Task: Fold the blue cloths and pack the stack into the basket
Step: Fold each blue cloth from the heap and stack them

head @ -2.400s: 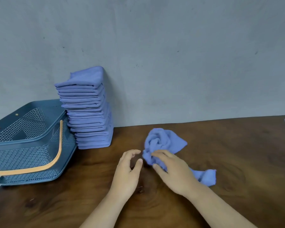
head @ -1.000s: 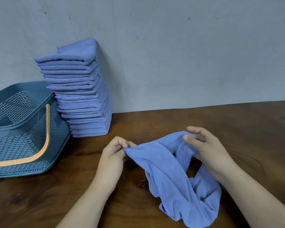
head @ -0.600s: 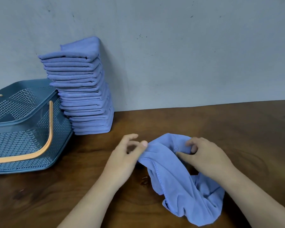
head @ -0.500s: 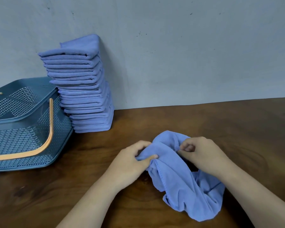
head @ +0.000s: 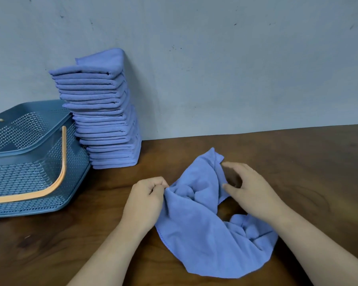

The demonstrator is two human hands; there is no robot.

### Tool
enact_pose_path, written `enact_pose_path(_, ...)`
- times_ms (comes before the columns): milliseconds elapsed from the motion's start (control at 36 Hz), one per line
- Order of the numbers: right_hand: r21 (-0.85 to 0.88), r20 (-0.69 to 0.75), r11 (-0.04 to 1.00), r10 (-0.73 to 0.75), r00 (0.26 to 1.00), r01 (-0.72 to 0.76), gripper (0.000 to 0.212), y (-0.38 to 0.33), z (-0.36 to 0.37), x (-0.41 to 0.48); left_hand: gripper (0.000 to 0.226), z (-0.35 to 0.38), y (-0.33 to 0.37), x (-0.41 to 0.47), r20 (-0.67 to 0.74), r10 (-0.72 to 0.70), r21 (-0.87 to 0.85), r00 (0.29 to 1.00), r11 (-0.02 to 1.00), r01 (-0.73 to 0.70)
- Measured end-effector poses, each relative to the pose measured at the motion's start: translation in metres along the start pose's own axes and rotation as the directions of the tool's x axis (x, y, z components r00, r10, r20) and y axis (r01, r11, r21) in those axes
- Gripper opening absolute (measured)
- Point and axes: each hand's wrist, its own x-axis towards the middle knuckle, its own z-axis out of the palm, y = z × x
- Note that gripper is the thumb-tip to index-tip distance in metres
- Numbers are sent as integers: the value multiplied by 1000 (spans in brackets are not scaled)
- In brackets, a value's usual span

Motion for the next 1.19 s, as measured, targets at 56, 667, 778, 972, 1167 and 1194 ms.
enact_pose_path(56,-168,-26,984,54,998,-57,44,0,3,-2,28,1,3,-2,-19,41,37,999,998,-40)
enact_pose_path(667,114,-220,991,93,971,-69,44,28,-3,14,30,0,7,-6,207,80,-173,975,984,-44)
enact_pose_path(778,-43,-194,996,70,978,-80,34,25,-1,12,23,7,-13,10,11,77,205,997,976,-78)
enact_pose_path(972,-243,-142,965,70,987,-103,11,27,0,11,80,20,-21,21,193,-124,575,973,818,-10)
enact_pose_path(1167,-298,-167,952,25,986,-75,24,33,7,12,72,18,-8,73,195,-128,455,972,890,26)
enact_pose_path(1194,-362,-163,928,25,986,-83,25,31,7,11,73,22,-9,84,270,-155,485,950,874,5)
